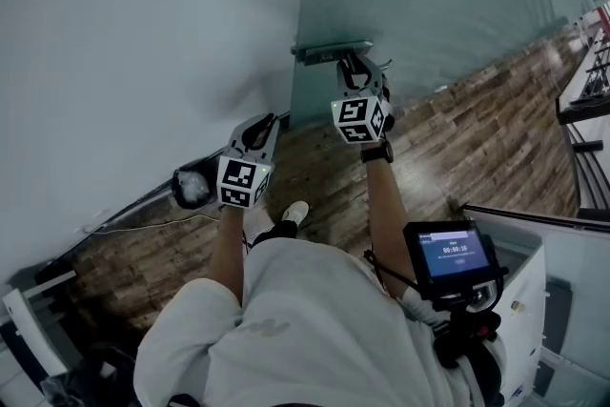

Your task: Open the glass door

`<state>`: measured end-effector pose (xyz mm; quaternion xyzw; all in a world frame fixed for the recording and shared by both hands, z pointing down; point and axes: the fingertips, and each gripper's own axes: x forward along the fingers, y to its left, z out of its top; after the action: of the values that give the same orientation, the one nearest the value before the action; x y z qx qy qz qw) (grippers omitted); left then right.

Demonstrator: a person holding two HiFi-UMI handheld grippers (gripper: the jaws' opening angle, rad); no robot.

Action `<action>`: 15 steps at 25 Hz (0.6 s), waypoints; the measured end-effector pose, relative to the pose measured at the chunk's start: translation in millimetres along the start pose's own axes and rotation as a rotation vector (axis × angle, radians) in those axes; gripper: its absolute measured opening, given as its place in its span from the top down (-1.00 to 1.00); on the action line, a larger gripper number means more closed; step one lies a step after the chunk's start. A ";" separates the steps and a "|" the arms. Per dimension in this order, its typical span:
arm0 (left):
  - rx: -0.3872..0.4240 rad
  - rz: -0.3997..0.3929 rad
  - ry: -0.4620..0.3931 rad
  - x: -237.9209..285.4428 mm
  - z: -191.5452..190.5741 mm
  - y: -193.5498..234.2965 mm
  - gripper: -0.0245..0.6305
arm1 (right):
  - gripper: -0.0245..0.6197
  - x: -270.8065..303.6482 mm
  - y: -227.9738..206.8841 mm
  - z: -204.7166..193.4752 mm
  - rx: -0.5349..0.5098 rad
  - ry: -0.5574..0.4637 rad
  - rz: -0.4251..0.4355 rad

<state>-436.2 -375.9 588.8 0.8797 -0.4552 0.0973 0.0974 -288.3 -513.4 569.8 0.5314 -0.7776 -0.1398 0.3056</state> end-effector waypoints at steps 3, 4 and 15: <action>0.002 -0.006 0.005 0.4 0.4 -1.3 0.83 | 0.56 5.9 -2.9 2.6 0.014 -0.002 0.000; 0.002 -0.013 0.004 1.5 1.1 -2.6 0.83 | 0.56 7.4 -3.3 3.0 0.010 -0.001 -0.005; 0.073 -0.256 -0.033 51.6 30.6 -66.2 0.83 | 0.57 -102.4 5.9 -43.6 0.390 -0.095 -0.105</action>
<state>-350.2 -386.7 567.3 0.9350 -0.3370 0.0863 0.0693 -240.0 -413.0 573.2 0.6131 -0.7747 -0.0271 0.1521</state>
